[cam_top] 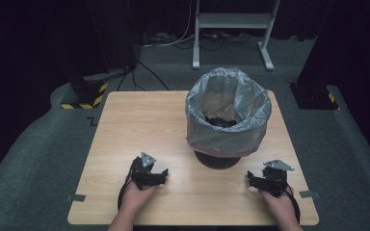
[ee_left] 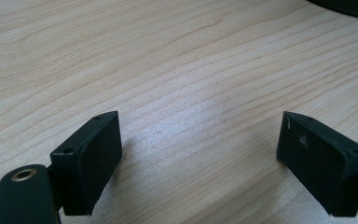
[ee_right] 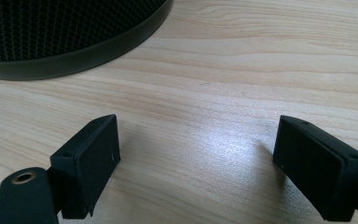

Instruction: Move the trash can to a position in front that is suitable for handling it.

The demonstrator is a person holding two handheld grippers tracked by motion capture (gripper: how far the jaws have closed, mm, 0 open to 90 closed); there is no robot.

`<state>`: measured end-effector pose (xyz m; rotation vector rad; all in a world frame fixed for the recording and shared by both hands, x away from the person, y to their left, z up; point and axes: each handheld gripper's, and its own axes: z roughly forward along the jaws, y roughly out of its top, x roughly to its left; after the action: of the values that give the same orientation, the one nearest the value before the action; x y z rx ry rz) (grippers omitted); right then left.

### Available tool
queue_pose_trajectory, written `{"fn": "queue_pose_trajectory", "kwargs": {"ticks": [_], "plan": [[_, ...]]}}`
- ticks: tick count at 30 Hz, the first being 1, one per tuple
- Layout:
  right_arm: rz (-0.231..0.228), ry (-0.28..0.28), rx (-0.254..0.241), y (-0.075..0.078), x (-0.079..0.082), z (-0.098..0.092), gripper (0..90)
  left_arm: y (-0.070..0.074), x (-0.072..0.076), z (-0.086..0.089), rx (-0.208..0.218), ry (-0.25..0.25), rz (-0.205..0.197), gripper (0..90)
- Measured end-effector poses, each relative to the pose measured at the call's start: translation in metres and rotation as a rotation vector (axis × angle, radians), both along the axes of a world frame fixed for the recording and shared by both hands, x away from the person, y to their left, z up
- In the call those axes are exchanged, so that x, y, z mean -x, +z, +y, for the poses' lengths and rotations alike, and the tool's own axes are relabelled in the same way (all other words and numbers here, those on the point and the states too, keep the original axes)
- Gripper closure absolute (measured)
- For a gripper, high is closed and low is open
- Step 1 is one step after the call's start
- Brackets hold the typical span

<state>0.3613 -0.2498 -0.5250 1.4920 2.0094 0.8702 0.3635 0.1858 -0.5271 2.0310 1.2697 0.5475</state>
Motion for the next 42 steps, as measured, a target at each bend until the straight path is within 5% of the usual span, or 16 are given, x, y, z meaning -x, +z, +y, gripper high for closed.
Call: {"fn": "queue_pose_trajectory", "kwargs": {"ticks": [29, 37, 42], "plan": [[0.008, 0.028, -0.034, 0.001, 0.002, -0.006, 14.3, 0.000, 0.002, 0.000, 0.002, 0.016, -0.001, 13.5], [-0.049, 0.024, -0.037, 0.009, 0.006, -0.007, 14.3, 0.002, 0.005, -0.002, -0.013, -0.008, -0.009, 14.1], [-0.150, 0.029, -0.049, 0.028, 0.006, -0.006, 13.8, 0.007, 0.005, -0.004, 0.026, -0.044, -0.019, 14.4]]}}
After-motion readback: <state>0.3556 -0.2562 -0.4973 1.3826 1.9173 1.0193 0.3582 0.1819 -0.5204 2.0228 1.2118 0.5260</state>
